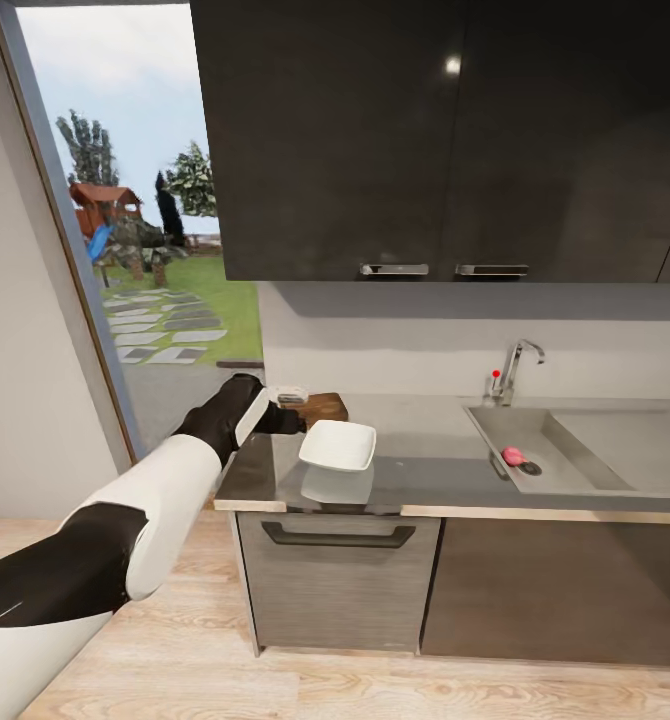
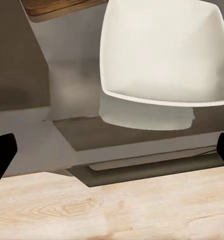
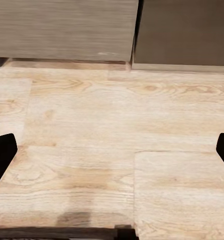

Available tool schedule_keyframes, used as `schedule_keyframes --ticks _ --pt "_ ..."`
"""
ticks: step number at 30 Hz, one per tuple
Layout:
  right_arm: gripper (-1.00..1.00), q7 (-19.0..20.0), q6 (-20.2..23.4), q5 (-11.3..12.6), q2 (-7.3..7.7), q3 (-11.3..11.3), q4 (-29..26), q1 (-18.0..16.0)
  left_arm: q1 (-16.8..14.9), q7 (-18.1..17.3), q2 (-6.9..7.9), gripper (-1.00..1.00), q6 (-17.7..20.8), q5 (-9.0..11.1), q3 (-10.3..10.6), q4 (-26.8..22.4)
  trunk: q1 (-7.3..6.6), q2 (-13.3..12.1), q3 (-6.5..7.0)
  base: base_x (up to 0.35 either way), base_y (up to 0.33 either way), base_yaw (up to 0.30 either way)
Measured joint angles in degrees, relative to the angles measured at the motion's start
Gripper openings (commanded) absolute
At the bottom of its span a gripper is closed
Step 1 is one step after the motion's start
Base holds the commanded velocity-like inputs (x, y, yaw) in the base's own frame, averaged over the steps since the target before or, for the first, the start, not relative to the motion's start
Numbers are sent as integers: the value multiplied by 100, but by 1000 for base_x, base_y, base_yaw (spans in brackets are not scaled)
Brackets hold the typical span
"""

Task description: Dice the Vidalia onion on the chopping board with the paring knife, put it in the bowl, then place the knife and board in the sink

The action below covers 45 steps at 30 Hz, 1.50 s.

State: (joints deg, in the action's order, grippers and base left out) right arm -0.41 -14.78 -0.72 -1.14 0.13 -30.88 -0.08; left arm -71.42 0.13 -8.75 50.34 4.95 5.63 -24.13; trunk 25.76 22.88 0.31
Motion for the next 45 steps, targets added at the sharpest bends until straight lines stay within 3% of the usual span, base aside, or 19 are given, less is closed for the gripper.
schedule_keyframes --ticks 12,28,45 --pt "100 2 0 -3 7 4 0 0 -2 -18 42 100 0 2 2 -18 -1 1 0 18 0 0" --pt "100 2 0 0 0 -9 0 0 -2 -20 52 100 0 1 4 -24 -3 0 -3 285 -99 0" --pt "100 2 -5 0 0 -16 6 0 2 -53 57 100 -12 1 4 -31 -1 -7 -126 52 -28 0"
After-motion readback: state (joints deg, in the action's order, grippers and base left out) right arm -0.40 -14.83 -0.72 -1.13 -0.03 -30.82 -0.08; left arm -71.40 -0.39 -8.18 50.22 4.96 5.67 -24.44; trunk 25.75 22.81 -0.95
